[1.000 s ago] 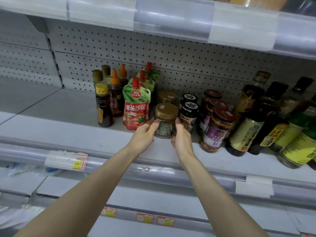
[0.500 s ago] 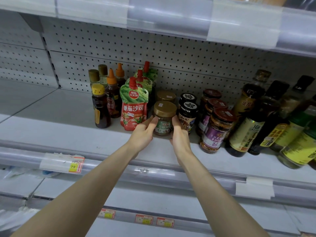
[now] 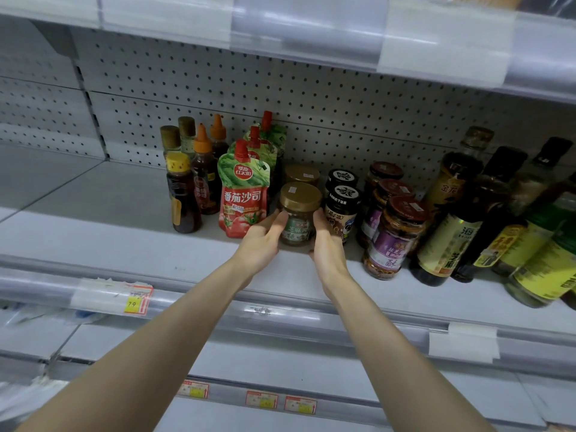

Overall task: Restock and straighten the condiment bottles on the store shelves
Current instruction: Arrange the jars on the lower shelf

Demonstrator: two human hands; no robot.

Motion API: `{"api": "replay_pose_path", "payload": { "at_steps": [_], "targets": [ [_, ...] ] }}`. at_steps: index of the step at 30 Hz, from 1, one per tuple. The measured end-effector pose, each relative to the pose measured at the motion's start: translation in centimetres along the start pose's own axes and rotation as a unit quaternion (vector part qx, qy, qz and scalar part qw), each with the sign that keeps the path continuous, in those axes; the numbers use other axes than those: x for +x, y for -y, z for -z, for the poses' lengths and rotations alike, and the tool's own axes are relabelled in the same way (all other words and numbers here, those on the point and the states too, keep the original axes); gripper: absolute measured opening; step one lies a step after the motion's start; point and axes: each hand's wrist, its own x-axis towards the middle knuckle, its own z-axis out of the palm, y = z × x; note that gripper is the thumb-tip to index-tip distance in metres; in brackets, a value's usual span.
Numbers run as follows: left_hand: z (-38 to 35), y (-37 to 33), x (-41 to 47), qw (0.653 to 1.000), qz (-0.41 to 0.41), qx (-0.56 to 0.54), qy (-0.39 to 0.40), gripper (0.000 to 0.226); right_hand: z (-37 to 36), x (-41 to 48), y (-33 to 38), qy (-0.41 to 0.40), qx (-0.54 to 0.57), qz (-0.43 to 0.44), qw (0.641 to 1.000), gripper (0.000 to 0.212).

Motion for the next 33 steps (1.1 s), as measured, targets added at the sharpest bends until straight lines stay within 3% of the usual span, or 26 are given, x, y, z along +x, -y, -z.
{"api": "replay_pose_path", "payload": {
  "at_steps": [5,8,12,16,17,19,23,26,29,33],
  "targets": [
    [0.0,-0.1,0.1,1.000,0.008,-0.005,0.000,0.036,0.2,0.3,-0.1,0.004,0.004,-0.005,1.000,0.062],
    [-0.1,-0.2,0.0,1.000,0.006,-0.009,-0.002,0.026,0.1,0.4,-0.2,0.004,0.001,-0.006,1.000,0.061],
    [-0.2,-0.3,-0.1,1.000,0.008,-0.014,-0.002,0.025,0.0,0.2,0.0,0.009,-0.008,-0.005,1.000,0.068],
    [-0.3,-0.5,-0.4,1.000,-0.002,-0.003,0.004,0.020,0.1,-0.4,0.4,0.015,-0.022,-0.003,1.000,0.095],
    [-0.3,-0.5,-0.5,1.000,-0.007,-0.003,0.004,0.017,0.3,-0.6,0.5,0.017,-0.023,-0.002,1.000,0.091],
    [-0.2,-0.4,-0.7,1.000,-0.018,0.004,-0.007,0.016,0.7,-1.2,0.6,0.019,-0.013,0.007,1.000,0.058],
    [0.1,-0.5,-2.0,0.998,-0.041,0.035,-0.036,0.033,1.8,-2.4,0.2,0.015,0.003,0.032,0.999,0.016],
    [0.1,-0.3,-3.4,0.996,-0.061,0.051,-0.042,0.030,2.5,-3.9,0.2,0.025,0.005,0.060,0.998,0.017],
    [-0.6,-0.2,-5.1,0.996,-0.051,0.061,-0.038,0.042,3.6,-5.9,-0.2,0.006,0.009,0.072,0.997,0.042],
    [-2.0,-0.7,-7.4,0.995,-0.065,0.074,-0.030,0.044,6.3,-8.7,0.1,-0.007,0.022,0.077,0.997,0.024]
  ]
}}
